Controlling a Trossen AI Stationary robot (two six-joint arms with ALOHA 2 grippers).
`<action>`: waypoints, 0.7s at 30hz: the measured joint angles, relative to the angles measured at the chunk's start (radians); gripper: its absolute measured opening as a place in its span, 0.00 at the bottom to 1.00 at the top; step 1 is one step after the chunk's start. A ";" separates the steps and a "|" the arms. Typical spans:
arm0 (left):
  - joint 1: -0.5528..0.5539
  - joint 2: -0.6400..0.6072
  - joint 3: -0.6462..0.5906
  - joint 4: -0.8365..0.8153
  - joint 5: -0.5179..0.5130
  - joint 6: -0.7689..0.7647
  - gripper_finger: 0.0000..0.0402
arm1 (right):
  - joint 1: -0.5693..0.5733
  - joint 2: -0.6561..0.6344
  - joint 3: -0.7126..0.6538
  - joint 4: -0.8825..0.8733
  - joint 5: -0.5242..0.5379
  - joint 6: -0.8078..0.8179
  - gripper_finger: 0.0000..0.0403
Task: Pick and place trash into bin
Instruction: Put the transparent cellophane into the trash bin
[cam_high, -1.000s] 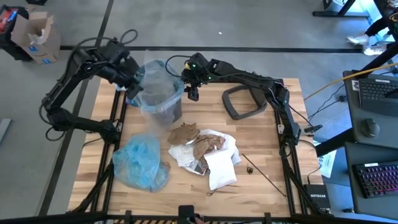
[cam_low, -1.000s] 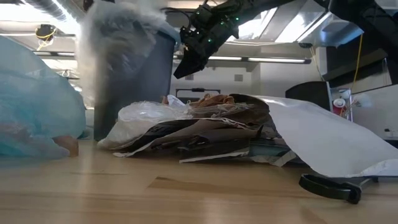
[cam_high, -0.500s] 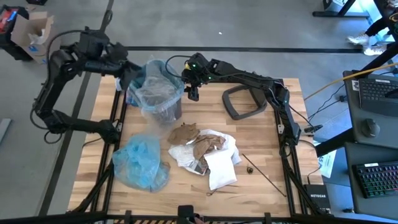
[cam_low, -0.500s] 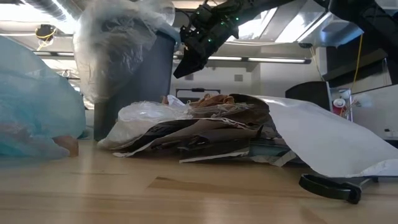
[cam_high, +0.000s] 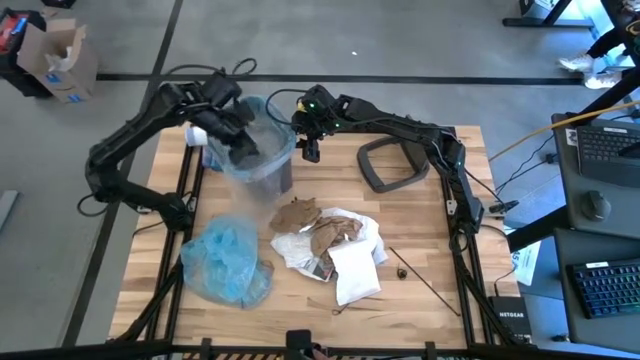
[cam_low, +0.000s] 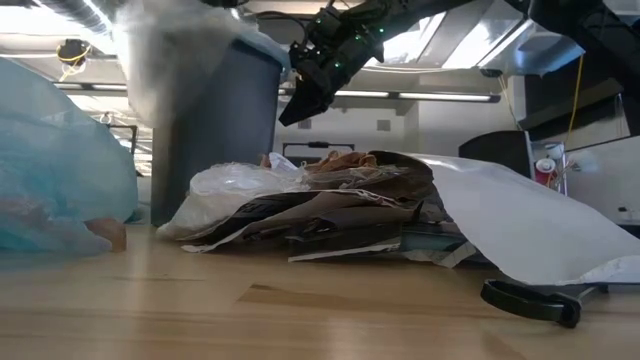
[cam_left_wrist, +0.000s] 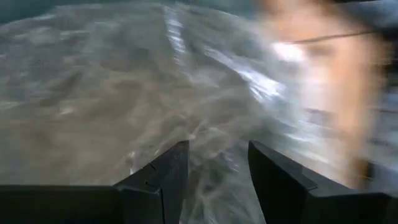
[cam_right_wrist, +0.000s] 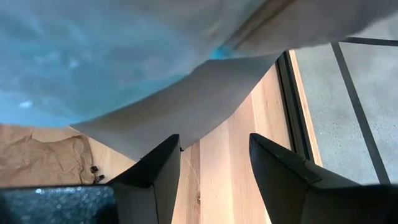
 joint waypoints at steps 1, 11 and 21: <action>0.000 0.002 -0.002 0.004 -0.084 -0.005 0.39 | 0.000 0.000 0.000 0.000 0.000 0.000 0.46; 0.012 0.005 -0.176 0.139 -0.194 -0.012 0.39 | 0.000 0.000 0.000 0.001 0.000 0.000 0.46; 0.006 0.005 -0.417 0.386 -0.194 -0.050 0.39 | 0.000 0.000 0.000 0.001 0.000 0.001 0.46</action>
